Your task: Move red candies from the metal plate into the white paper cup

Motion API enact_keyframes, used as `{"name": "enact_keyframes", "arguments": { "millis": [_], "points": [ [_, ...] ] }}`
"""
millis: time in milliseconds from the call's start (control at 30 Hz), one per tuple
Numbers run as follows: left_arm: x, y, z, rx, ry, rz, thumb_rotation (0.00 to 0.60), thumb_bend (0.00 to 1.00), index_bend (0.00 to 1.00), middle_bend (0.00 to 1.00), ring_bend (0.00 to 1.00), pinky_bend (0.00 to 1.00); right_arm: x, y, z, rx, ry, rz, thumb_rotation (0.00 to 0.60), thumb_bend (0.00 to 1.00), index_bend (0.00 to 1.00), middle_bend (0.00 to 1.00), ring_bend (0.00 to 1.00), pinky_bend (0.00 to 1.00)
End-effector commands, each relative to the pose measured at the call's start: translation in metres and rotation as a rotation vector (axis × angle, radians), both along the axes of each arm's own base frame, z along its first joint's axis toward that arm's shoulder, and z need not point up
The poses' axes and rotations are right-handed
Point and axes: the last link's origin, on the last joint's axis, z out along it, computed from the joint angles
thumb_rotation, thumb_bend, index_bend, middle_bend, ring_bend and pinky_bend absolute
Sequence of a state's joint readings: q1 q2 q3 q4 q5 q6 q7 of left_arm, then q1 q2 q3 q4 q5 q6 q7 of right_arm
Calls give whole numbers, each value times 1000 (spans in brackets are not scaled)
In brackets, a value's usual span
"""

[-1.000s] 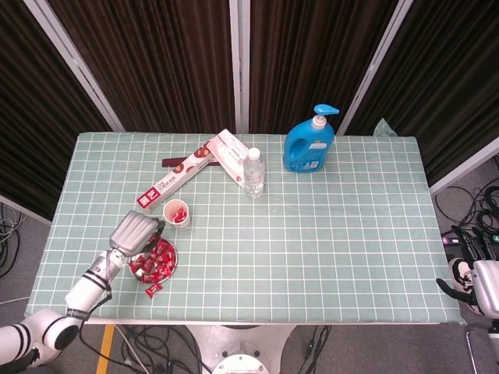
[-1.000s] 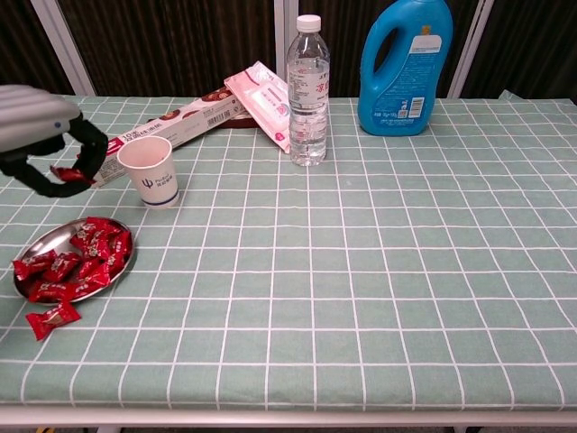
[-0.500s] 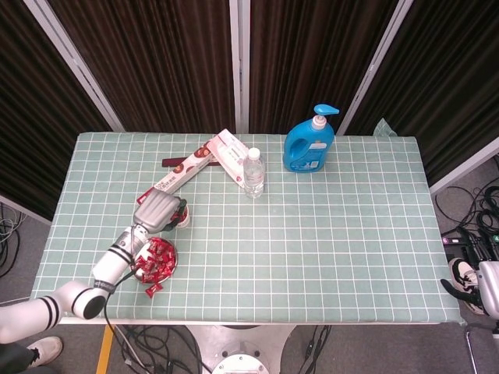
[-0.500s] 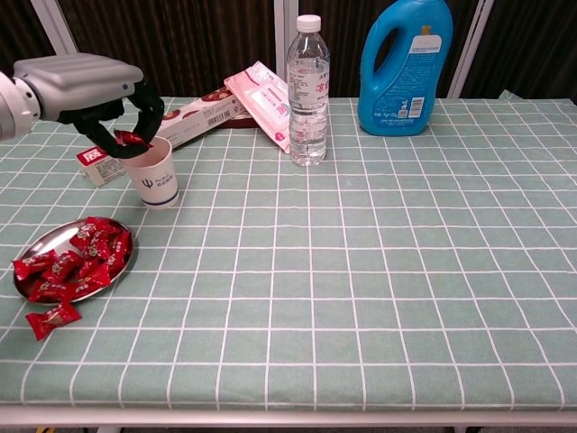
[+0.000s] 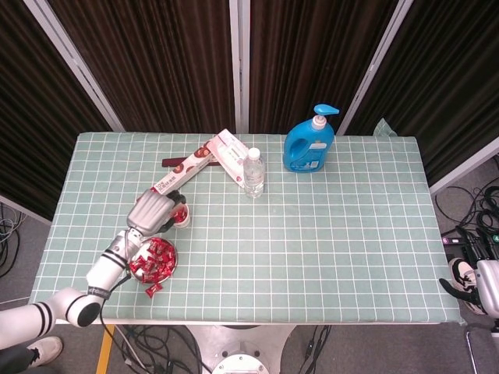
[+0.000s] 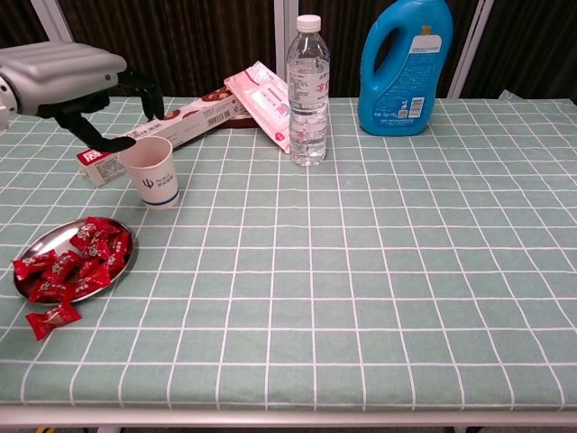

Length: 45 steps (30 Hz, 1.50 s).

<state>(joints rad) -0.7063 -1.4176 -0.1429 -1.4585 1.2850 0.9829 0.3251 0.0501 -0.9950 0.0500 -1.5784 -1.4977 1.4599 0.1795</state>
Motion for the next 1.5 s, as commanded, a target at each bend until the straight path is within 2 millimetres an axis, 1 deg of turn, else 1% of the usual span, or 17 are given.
{"name": "enact_keyframes", "arguments": {
  "millis": [33, 133, 200, 300, 367, 467, 533, 700, 833, 967, 1500],
  "points": [
    [-12, -24, 15, 20, -28, -49, 600, 334, 391, 429, 953, 1000, 1, -1, 0, 2, 0, 5, 600, 94, 19, 132, 8, 314],
    [-24, -48, 21, 4, -32, -100, 600, 303, 403, 493, 936, 1000, 2, -2, -1, 5, 0, 9, 600, 93, 19, 132, 8, 313],
    [-32, -62, 20, -22, -18, -135, 600, 299, 407, 557, 926, 1000, 2, -2, -2, 7, 1, 9, 600, 93, 19, 132, 8, 314],
    [-43, -84, 14, -96, 23, -182, 600, 290, 412, 709, 928, 1000, 3, -2, -3, 11, 3, 12, 600, 93, 19, 132, 8, 315],
    [-51, -95, 8, -150, 67, -213, 600, 287, 414, 787, 940, 1000, 4, -3, -3, 12, 3, 16, 600, 94, 19, 132, 8, 316],
    [-58, -105, 1, -209, 118, -239, 600, 288, 414, 848, 958, 1000, 6, -3, -3, 9, 5, 21, 600, 94, 19, 132, 19, 325],
    [-62, -108, -3, -236, 145, -248, 600, 288, 414, 873, 965, 1000, 7, -3, -3, 9, 5, 20, 600, 94, 19, 132, 28, 334],
    [-67, -114, -12, -279, 198, -271, 600, 287, 409, 907, 972, 1000, 8, -2, -3, 8, 8, 18, 600, 94, 19, 132, 28, 335],
    [-68, -118, -16, -299, 223, -291, 600, 287, 409, 918, 972, 1000, 10, -1, -3, 6, 9, 21, 600, 94, 19, 132, 28, 336],
    [-74, -122, -20, -309, 248, -288, 600, 286, 409, 923, 973, 1000, 11, -1, -4, 8, 11, 19, 600, 94, 19, 132, 28, 337],
    [-95, -131, -21, -298, 273, -221, 600, 283, 420, 925, 973, 1000, 14, -1, -6, 15, 17, 23, 600, 94, 19, 132, 28, 341]
  ]
}}
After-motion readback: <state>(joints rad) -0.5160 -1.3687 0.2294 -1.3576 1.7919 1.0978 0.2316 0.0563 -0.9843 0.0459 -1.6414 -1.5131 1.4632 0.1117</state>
